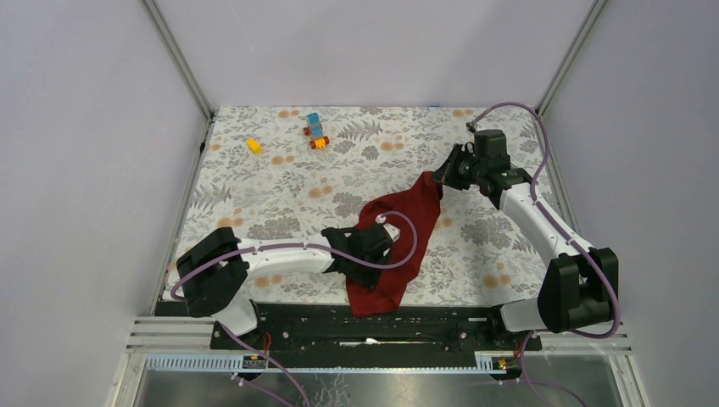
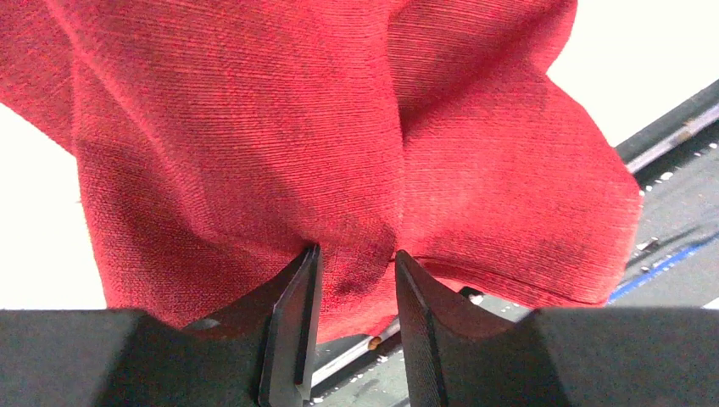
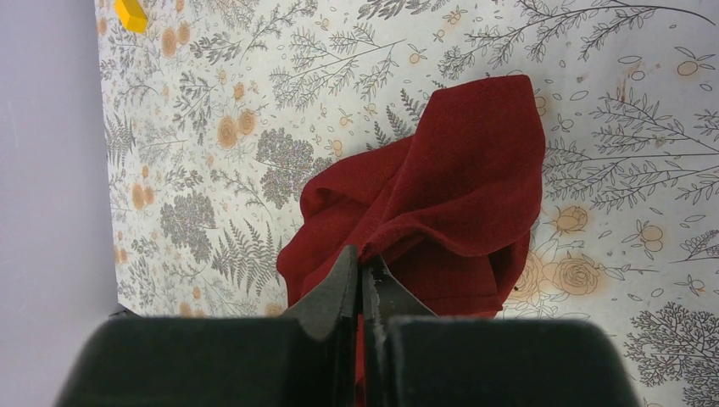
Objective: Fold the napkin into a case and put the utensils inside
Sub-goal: Pick up the crumpled napkin from the center of the board.
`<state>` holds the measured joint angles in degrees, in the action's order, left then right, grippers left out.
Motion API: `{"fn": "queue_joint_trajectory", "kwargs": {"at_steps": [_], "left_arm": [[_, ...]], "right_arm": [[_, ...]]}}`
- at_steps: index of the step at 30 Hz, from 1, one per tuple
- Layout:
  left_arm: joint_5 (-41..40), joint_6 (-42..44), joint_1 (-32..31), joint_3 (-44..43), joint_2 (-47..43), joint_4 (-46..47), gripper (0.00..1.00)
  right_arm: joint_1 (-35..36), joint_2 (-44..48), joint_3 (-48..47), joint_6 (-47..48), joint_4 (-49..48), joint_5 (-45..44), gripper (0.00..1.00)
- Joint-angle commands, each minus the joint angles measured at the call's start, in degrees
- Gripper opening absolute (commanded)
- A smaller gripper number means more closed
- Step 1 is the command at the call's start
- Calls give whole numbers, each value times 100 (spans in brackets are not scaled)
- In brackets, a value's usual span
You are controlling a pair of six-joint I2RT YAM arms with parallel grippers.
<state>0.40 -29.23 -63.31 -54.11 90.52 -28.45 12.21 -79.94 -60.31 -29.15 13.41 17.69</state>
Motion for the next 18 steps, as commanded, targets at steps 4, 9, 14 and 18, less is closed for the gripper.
{"fn": "queue_joint_trajectory", "kwargs": {"at_steps": [4,9,14,18], "left_arm": [[-847,-67,-68,-216,-34,-211,36],[-1144,50,-65,-267,-75,-220,23],[-1266,290,-76,-204,-118,-76,4],[-1214,373,-76,-81,-179,87,0]], "right_arm": [[1,-4,2,89,-197,151,0],[-1,-4,-28,47,-211,189,0],[-1,26,-59,32,-215,212,0],[-1,25,-75,31,-208,208,0]]}}
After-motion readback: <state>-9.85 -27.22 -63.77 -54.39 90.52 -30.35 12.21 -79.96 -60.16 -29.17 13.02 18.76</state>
